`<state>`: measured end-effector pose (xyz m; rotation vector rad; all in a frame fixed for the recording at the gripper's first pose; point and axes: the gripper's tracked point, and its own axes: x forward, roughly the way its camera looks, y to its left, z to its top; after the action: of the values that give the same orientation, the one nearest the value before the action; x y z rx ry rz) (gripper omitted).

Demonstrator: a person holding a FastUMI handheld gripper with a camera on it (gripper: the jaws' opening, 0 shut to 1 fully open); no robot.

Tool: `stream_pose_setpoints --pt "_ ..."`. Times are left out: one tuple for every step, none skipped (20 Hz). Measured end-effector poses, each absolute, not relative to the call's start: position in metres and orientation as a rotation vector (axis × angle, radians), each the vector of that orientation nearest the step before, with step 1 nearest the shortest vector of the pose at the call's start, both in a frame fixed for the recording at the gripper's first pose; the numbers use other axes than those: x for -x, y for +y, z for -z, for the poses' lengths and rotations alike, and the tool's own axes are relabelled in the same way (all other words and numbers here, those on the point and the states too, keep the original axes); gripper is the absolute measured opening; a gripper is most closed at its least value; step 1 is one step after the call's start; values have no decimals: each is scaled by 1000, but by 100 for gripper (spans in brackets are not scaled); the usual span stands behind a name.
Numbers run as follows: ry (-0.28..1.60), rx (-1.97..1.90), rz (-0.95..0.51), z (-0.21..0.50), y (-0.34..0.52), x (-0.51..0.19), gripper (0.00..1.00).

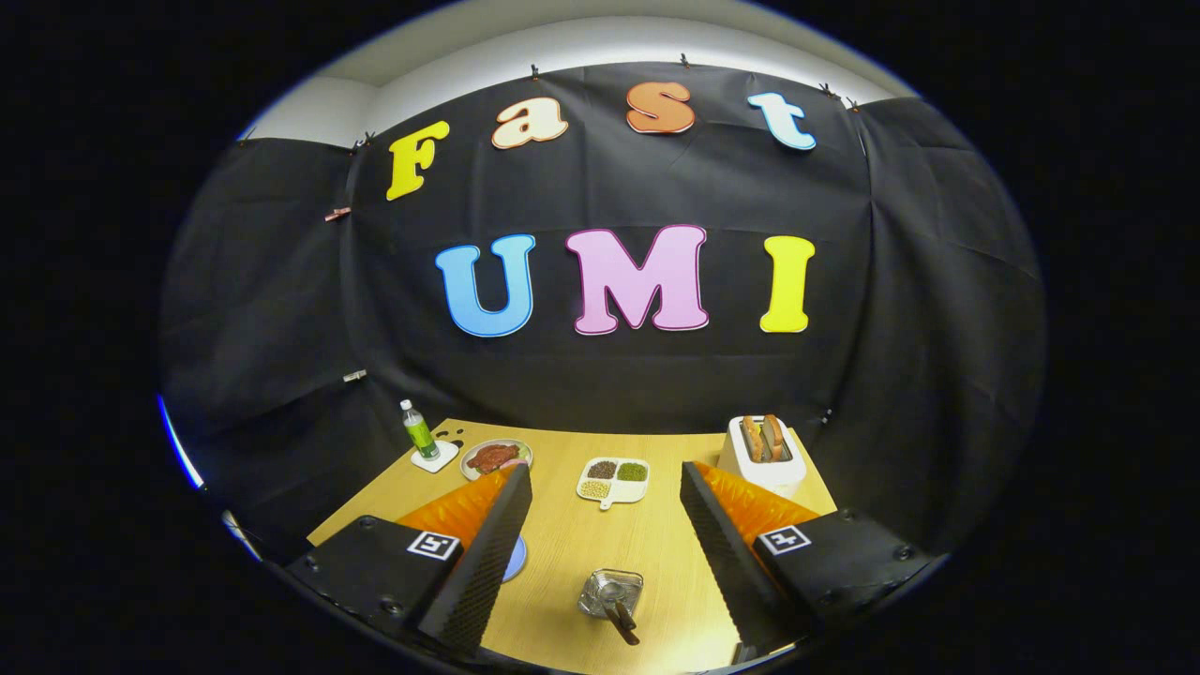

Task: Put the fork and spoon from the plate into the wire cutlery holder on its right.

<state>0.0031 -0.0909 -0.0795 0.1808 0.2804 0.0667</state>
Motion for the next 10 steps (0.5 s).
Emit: stream_pose_setpoints --pt "279 -181 -66 78 -91 -5 99" --pt "280 -182 -69 79 -89 -6 99" --pt "281 -181 -71 79 -87 -7 99" --pt "280 -179 -72 79 -87 -8 99" --pt "279 -175 -74 78 -86 -9 99" --pt "277 -172 -74 77 -85 -9 99" --pt "275 -169 -76 76 -84 -10 99" --pt "271 -162 -74 75 -83 -11 99" --pt "273 -156 -72 76 -84 -11 99" --pt "272 -153 -72 75 -83 -12 99"
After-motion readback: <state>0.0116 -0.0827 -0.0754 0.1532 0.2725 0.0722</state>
